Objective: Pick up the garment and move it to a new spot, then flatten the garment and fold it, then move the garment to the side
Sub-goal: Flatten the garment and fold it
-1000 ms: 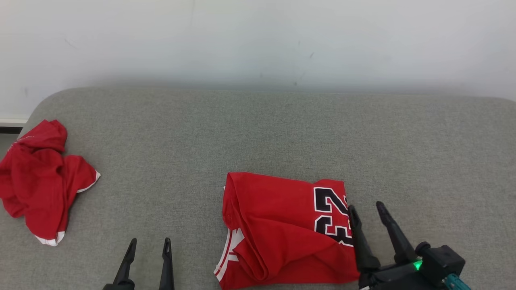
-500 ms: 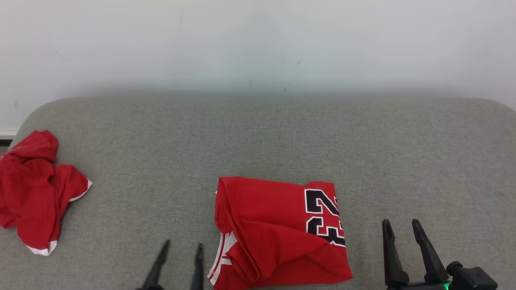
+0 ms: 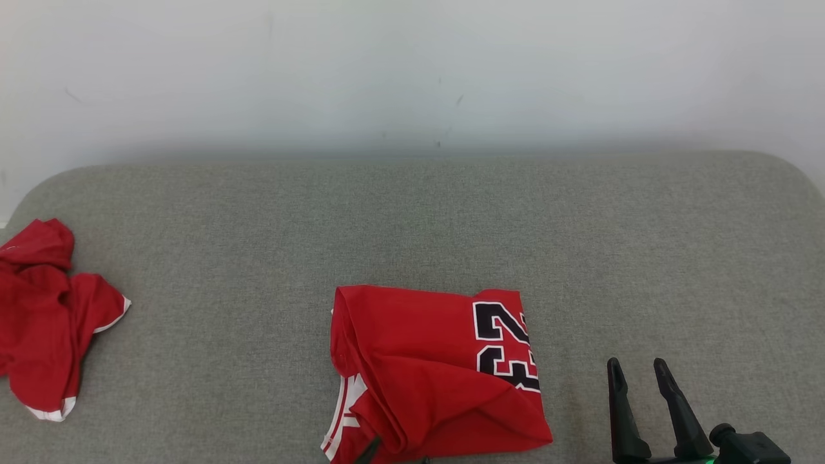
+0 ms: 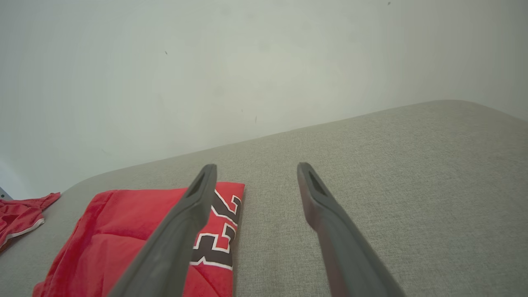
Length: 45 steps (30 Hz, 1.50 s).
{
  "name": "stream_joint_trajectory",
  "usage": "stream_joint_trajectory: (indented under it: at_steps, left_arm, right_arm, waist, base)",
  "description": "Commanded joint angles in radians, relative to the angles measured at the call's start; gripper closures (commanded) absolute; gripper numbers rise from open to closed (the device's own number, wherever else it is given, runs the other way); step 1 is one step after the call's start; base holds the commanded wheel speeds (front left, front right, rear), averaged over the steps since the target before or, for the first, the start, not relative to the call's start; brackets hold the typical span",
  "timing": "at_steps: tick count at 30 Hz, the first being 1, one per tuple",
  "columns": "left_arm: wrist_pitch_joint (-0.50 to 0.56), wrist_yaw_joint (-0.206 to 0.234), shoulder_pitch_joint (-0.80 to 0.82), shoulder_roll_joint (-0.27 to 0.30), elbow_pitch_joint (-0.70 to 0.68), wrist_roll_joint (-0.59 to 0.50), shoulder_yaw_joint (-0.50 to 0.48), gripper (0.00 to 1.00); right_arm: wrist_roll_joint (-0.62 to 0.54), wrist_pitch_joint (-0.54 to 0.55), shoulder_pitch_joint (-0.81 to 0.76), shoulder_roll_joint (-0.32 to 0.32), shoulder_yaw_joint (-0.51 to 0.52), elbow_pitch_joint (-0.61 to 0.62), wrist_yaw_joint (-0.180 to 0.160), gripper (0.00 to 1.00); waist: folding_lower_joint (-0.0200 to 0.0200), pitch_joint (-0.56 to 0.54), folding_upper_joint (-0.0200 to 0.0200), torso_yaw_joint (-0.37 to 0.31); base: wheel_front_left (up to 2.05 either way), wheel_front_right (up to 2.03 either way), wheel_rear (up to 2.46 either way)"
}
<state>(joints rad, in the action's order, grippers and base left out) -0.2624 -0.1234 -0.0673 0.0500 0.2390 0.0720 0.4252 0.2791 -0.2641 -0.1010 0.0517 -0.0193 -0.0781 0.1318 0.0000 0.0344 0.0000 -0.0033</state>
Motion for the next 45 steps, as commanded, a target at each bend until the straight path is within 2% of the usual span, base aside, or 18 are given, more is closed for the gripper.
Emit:
stream_joint_trajectory:
  at_steps: [1,8,17,20,21,25,33,40,45]
  left_arm:
    - [-0.002,0.0,0.014,0.001,0.014,0.011,0.011,0.0]
    - [-0.002,-0.007,0.065,0.005,0.086,0.013,0.045,0.0]
    - [-0.002,-0.008,0.129,0.01,0.189,0.013,0.039,0.0]
    - [-0.002,-0.005,0.148,0.009,0.21,0.022,0.029,0.8]
    - [-0.002,-0.005,0.153,0.008,0.213,0.026,0.022,1.0]
    - [-0.002,-0.005,0.16,0.011,0.203,0.035,-0.001,1.0]
    - [-0.002,-0.006,0.134,0.061,0.151,0.043,-0.022,1.0]
    - [-0.002,-0.007,0.1,0.11,0.134,0.08,0.027,1.0]
    - [-0.002,-0.007,0.088,0.112,0.154,0.099,0.037,1.0]
  right_arm:
    - [0.006,-0.002,0.002,-0.002,-0.001,-0.001,-0.002,0.0]
    - [0.008,-0.002,0.015,-0.002,-0.004,-0.008,-0.002,0.0]
    - [0.009,-0.002,0.028,-0.002,-0.005,-0.013,-0.002,0.0]
    - [0.01,-0.002,0.03,-0.002,-0.003,-0.013,-0.002,0.0]
    - [0.011,-0.002,0.03,-0.002,-0.002,-0.013,-0.002,0.0]
    - [0.014,-0.002,0.027,-0.002,0.003,-0.015,-0.002,0.0]
    - [0.014,-0.002,0.013,-0.002,-0.003,-0.022,-0.002,0.0]
    - [0.013,-0.002,0.006,-0.002,-0.002,-0.029,-0.002,0.0]
    - [0.012,-0.002,0.004,-0.002,-0.003,-0.038,-0.002,0.0]
  waist:
    - [0.0,0.002,0.0,-0.001]
    - [0.0,0.017,0.0,-0.016]
    - [0.0,0.038,0.0,-0.038]
    - [0.0,0.041,0.0,-0.039]
    - [0.0,0.041,0.0,-0.038]
    - [0.0,0.039,0.0,-0.028]
    - [0.0,0.03,0.0,-0.001]
    - [0.0,0.025,0.0,0.004]
    - [0.0,0.022,0.0,0.002]
  base:
    - [0.0,0.0,0.0]
    - [0.0,0.0,0.0]
    - [0.0,0.0,0.0]
    - [0.0,0.0,0.0]
    - [0.0,0.0,0.0]
    - [0.0,0.0,0.0]
    - [0.0,0.0,0.0]
    - [0.0,0.0,0.0]
    - [0.0,0.0,0.0]
